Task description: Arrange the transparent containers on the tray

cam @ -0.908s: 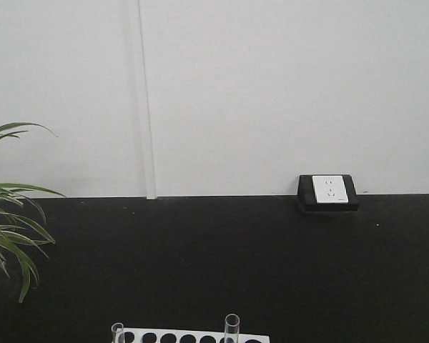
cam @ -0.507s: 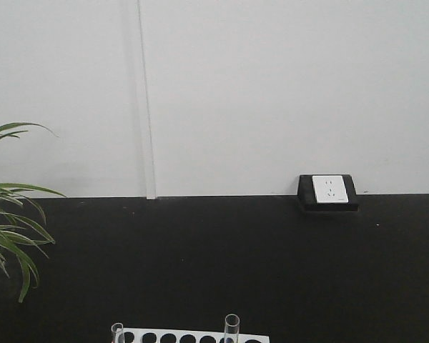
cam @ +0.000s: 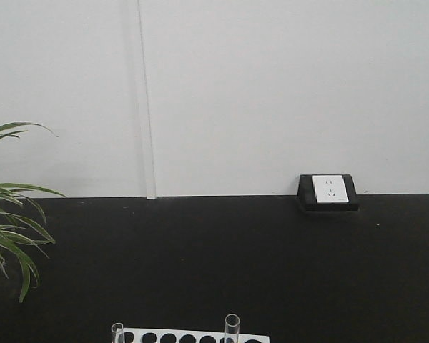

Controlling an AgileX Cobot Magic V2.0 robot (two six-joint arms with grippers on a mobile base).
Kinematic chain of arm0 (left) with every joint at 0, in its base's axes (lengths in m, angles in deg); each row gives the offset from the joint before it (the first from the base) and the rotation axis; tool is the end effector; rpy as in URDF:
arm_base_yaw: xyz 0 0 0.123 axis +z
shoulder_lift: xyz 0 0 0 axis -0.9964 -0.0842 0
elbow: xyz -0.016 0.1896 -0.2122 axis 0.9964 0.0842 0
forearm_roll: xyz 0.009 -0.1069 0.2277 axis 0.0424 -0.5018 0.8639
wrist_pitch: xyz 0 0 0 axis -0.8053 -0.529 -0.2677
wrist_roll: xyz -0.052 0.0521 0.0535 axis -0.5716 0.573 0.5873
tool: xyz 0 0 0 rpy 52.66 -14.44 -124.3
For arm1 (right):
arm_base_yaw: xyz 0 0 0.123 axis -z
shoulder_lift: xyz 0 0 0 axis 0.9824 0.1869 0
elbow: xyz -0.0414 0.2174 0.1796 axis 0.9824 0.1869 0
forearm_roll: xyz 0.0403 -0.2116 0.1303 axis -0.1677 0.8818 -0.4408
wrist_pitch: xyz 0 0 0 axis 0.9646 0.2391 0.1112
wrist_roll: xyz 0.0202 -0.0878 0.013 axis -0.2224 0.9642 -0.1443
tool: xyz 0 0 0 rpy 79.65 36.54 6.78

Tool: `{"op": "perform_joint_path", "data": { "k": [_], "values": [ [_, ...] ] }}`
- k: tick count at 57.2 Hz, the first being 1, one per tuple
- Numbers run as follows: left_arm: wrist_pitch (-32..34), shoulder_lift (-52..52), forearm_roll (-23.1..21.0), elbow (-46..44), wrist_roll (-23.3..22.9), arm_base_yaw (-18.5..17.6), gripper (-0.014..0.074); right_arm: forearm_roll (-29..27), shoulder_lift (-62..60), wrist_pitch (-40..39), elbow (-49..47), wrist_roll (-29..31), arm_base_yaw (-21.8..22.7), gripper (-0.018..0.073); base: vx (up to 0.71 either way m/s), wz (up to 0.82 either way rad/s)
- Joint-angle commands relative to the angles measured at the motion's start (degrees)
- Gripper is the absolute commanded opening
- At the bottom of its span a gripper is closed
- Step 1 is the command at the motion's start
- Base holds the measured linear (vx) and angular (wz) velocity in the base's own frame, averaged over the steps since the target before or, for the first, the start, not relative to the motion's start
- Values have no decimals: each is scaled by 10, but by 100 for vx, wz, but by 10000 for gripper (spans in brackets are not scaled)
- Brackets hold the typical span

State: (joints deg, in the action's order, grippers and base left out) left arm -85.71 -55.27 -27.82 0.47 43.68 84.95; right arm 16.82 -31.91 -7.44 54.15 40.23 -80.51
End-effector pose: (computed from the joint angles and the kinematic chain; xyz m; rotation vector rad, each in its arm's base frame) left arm 0.0567 0.0006 0.1932 -0.0720 1.6210 -0.0599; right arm 0.0563 -0.0016 0.1872 -0.0429 1.6835 -0.0513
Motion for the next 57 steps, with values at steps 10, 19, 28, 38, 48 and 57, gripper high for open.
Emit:
{"op": "perform_joint_path", "data": {
  "k": [10,19,28,38,48,57],
  "values": [
    [48,13,-4,20,-3,-3,-6,5,-2,-47,5,5,1,-11,0,0],
    [53,13,-4,20,-3,-3,-6,9,-2,-71,5,5,1,-11,0,0],
    [75,13,-4,20,-3,-3,-6,9,-2,-117,5,3,1,-11,0,0],
    [144,13,-4,14,-3,-3,-6,8,-2,-162,5,1,1,-11,0,0],
    [218,12,-4,-61,3,-3,-5,4,-2,-182,-45,-14,1,-11,0,0],
    [171,-11,-3,-177,3,-3,-5,7,34,-115,-148,-14,1,-11,0,0]
  ]
}}
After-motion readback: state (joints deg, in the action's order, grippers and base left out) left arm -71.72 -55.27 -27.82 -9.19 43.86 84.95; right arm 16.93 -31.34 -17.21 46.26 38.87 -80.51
